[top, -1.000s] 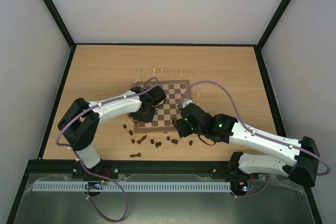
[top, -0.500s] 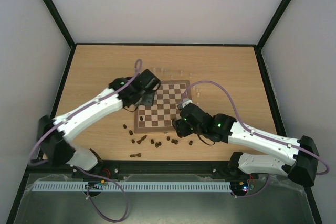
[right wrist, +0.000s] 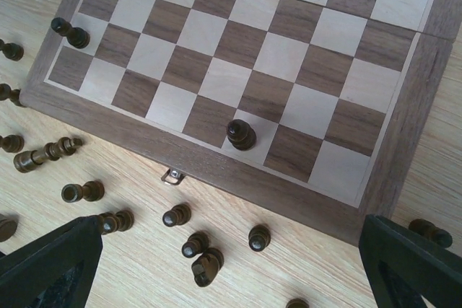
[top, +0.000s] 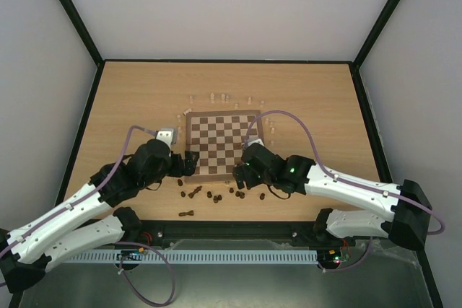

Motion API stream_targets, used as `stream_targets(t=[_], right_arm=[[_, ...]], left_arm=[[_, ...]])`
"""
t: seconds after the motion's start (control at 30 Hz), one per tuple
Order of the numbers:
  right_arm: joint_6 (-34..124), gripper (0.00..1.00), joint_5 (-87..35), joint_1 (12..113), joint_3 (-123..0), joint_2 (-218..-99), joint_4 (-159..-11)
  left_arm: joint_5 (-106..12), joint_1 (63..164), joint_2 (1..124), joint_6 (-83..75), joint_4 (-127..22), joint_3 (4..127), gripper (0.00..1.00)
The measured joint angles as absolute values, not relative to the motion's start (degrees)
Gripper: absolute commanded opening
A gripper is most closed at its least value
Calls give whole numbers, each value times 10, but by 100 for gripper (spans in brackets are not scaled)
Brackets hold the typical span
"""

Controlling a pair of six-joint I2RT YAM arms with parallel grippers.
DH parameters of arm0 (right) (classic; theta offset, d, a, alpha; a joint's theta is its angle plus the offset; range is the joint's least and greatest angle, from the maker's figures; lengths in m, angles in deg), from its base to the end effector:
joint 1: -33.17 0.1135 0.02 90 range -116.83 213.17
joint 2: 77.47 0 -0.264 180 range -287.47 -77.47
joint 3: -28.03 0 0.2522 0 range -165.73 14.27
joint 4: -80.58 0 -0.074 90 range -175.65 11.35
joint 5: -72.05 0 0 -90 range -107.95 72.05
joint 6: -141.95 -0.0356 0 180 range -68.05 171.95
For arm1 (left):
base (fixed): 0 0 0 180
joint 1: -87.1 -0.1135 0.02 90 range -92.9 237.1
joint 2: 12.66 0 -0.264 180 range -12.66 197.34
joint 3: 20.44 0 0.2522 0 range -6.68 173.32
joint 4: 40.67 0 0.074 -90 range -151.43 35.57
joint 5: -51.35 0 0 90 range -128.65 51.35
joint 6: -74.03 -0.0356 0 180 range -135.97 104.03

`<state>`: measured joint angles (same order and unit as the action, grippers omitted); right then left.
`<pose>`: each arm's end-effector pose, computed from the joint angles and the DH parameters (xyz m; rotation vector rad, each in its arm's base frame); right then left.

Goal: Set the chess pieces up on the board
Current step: Pick up the chess piece at the center of the board.

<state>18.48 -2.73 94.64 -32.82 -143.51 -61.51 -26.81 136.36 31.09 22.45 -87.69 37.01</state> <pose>0.1243 0.2091 0.2579 -0.4361 2.3116 0.5386 0.1134 -0.1205 0.2960 0.0857 2.2129 -0.6607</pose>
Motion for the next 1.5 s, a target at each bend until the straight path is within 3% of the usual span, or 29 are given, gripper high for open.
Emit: stream_targets(t=[0.17,0.47,0.93,1.1,1.3,1.5], right_arm=[[165,92,-29,947,-328,-1450,-615],[118,71,-51,953,-289,-1456,-620],[88,56,-59,1009,-279,-1505,-620],[86,55,-59,1022,-278,-1522,-620],[73,62,-41,1026,-277,-1521,-617],[40,62,21,1002,-277,-1471,-583]], left_arm=[[-296,1364,280,236,-850,325,99],[-316,1365,244,246,-830,307,99],[-325,1366,236,258,-800,269,99],[-325,1366,219,266,-794,261,99],[-325,1367,217,270,-794,257,99],[-326,1367,222,269,-792,257,99]])
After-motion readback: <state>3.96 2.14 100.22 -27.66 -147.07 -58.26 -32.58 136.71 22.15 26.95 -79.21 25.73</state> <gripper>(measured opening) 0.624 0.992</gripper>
